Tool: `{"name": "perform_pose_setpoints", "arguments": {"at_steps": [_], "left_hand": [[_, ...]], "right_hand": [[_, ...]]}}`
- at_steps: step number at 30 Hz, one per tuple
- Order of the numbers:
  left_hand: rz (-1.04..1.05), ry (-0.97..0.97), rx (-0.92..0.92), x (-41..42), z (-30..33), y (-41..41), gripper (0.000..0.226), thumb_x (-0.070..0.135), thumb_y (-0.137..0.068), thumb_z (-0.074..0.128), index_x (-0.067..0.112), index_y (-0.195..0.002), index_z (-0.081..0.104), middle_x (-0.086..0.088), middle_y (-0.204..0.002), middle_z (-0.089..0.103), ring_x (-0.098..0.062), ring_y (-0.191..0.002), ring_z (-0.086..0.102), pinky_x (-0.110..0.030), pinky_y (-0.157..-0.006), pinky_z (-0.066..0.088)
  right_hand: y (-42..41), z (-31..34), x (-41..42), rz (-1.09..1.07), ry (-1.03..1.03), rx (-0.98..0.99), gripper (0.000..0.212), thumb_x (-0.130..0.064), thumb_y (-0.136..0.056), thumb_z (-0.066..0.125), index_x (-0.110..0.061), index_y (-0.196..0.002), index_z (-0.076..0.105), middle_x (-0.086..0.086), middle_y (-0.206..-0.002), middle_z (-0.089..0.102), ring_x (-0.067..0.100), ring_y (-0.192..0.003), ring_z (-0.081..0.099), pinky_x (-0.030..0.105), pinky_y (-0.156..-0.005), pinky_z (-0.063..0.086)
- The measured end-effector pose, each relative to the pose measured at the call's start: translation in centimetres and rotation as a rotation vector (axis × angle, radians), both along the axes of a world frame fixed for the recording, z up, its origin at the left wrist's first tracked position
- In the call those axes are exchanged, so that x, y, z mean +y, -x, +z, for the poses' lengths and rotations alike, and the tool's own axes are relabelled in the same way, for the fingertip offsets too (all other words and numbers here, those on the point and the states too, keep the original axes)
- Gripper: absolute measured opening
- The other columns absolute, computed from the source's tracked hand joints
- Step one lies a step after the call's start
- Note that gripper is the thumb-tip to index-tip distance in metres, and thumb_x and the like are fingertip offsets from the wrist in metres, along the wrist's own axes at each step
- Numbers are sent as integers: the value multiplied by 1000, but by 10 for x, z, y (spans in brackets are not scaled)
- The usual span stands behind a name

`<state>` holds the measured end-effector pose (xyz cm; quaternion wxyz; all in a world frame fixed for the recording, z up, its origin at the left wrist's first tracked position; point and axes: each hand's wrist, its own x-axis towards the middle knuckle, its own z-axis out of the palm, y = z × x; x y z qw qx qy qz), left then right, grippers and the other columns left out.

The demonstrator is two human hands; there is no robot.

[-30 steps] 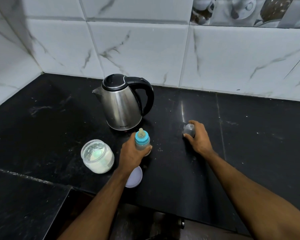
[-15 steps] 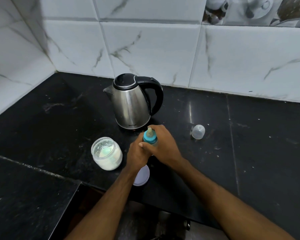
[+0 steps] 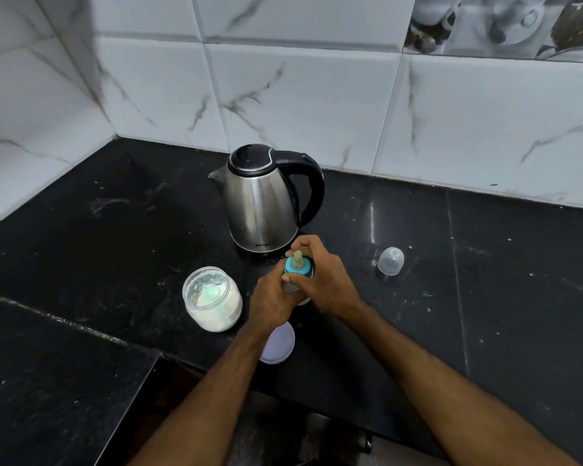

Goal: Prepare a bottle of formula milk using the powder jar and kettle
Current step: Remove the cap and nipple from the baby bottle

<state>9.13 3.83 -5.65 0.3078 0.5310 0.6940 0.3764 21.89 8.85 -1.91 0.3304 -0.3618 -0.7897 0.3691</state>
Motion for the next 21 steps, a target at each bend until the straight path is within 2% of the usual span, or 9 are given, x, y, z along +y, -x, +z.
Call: {"name": "perform_pose_setpoints", "arguments": {"at_steps": [2, 5, 10, 13, 18, 21], "left_hand": [[5, -5, -3, -1, 0, 0, 53, 31, -78, 81, 32, -126, 57, 13, -113, 68, -9, -104, 66, -38, -92, 56], [17, -10, 36, -2, 1, -2, 51, 32, -81, 78, 33, -127, 56, 14, -113, 67, -9, -105, 65, -39, -92, 56], [34, 18, 189, -4, -3, -6, 46, 35, -90, 68, 30, -132, 48, 5, -122, 66, -16, -111, 64, -41, -95, 54], [42, 42, 202, -2, -3, -8, 42, 30, -92, 68, 20, -131, 54, 0, -120, 68, -18, -110, 65, -39, -94, 55], [98, 30, 92, -1, -6, -7, 34, 22, -90, 70, 12, -121, 65, -5, -113, 73, -23, -105, 69, -44, -90, 57], [97, 44, 57, 2, -5, -6, 34, 18, -88, 73, 8, -120, 65, -7, -112, 73, -21, -103, 69, -39, -91, 57]], "right_hand": [[-2, 1, 2, 13, 11, 16, 55, -17, -76, 82, -16, -120, 48, -7, -113, 63, -5, -104, 59, 9, -89, 46], [0, -2, -3, -38, 60, 88, 64, -15, -76, 81, -15, -128, 44, -3, -114, 63, -1, -104, 60, 9, -88, 46], [24, -13, -25, -214, 261, 217, 83, -29, -74, 83, -27, -140, 33, -15, -108, 58, -5, -99, 60, 6, -81, 46], [38, -15, -28, -330, 285, 312, 80, -31, -72, 85, -30, -136, 37, -13, -101, 60, -7, -91, 61, 4, -76, 47], [44, -24, -19, -414, 204, 307, 67, -30, -73, 84, -29, -128, 46, -8, -88, 66, 3, -81, 65, 15, -74, 53], [43, -29, -14, -384, 188, 292, 60, -21, -78, 80, -26, -129, 48, -7, -91, 69, 1, -92, 65, 12, -81, 50]]}}
